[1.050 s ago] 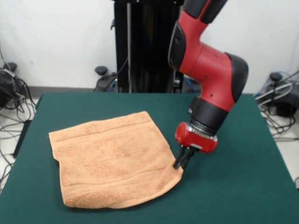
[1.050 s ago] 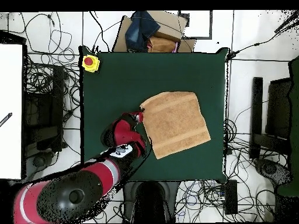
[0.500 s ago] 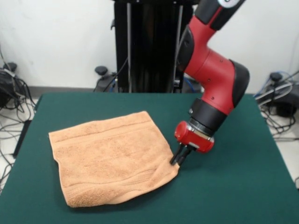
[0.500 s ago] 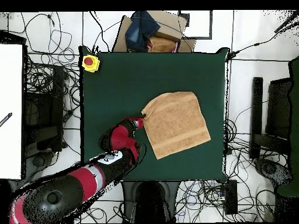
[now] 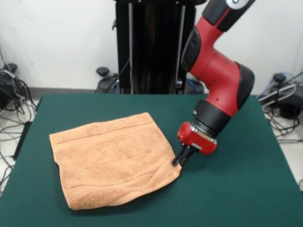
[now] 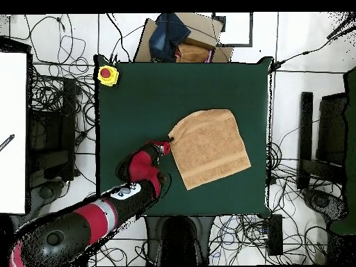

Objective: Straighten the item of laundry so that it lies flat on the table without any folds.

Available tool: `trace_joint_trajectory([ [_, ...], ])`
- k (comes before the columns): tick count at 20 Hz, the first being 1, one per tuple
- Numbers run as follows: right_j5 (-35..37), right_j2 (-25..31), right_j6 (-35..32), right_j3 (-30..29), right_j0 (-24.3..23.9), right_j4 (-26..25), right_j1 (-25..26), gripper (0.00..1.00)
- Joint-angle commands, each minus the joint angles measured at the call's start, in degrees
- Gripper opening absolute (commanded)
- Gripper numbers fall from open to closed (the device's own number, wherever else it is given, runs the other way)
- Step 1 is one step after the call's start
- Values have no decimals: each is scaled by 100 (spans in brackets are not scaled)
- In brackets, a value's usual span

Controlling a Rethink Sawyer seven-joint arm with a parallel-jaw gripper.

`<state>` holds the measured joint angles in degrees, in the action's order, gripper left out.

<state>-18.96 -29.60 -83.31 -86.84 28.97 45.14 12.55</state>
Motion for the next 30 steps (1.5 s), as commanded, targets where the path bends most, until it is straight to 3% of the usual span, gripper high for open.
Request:
trace_joint_trajectory([
  [1, 547, 406, -896, 310, 11, 193, 142, 0],
  [5, 563, 463, -939, 227, 37, 96, 11, 0],
  [9, 270, 702, -1090, 121, -168, -406, -255, 0],
  [14, 267, 758, -1154, 53, -256, -615, -432, 0],
  [25, 399, 704, -1140, 9, -156, -493, -530, 0],
  [30, 519, 588, -1070, 114, -29, -214, -407, 0],
])
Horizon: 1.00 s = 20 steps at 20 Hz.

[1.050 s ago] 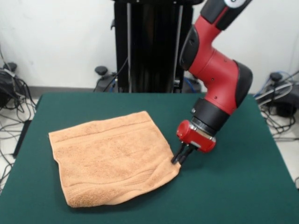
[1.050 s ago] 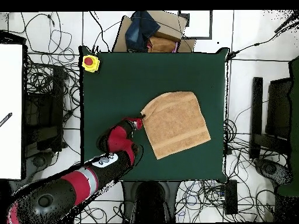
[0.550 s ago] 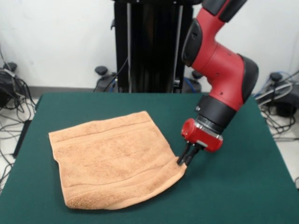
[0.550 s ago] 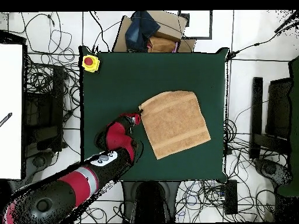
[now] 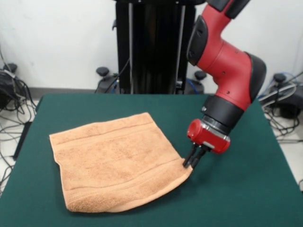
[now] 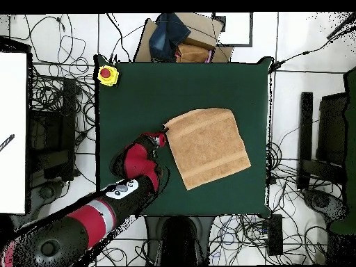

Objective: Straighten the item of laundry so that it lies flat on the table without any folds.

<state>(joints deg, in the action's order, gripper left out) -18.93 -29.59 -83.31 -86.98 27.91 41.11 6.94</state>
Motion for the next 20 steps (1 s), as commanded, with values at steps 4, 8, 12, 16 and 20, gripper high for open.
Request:
trace_joint_trajectory([
  [4, 679, 512, -1054, 137, 228, 375, 161, 0],
  [8, 835, 389, -988, 207, 422, 686, 285, 0],
  [12, 1035, 214, -900, 312, 625, 1078, 484, 0],
  [16, 1217, 104, -889, 420, 788, 1349, 581, 0],
  [20, 1296, 138, -971, 326, 862, 1249, 427, 0],
])
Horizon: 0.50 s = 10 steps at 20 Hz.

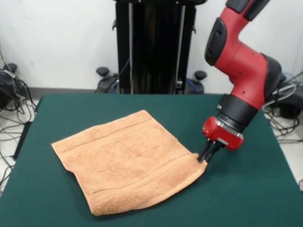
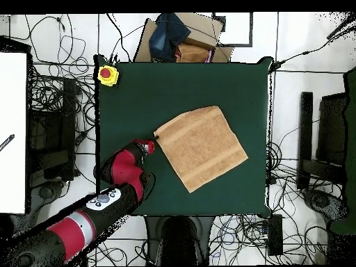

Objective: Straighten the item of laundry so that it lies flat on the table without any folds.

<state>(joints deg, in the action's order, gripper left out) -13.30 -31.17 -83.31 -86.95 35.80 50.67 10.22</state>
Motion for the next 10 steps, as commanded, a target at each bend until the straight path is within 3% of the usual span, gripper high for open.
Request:
trace_joint_trajectory([
  [1, 767, 273, -995, 313, 113, 301, 94, 0],
  [10, 1277, -17, -1285, 327, 665, 633, 160, 0],
])
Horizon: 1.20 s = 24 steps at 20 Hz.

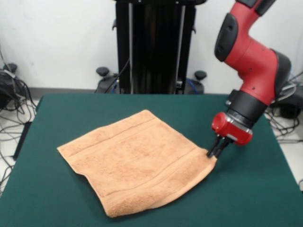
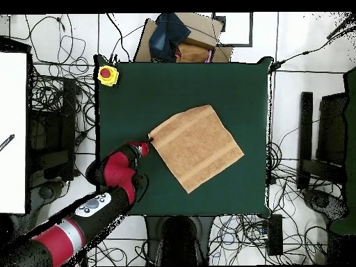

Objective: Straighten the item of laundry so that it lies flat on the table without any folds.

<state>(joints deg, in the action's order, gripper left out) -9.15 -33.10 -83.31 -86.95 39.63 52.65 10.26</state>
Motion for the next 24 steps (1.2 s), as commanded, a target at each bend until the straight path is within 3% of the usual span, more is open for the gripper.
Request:
trace_joint_trajectory([
  [1, 890, 155, -1323, 348, 331, 478, 179, 0],
  [8, 972, 214, -1438, 193, 527, 414, 32, 0],
  [24, 438, 863, -1437, -34, 320, -11, -178, 0],
])
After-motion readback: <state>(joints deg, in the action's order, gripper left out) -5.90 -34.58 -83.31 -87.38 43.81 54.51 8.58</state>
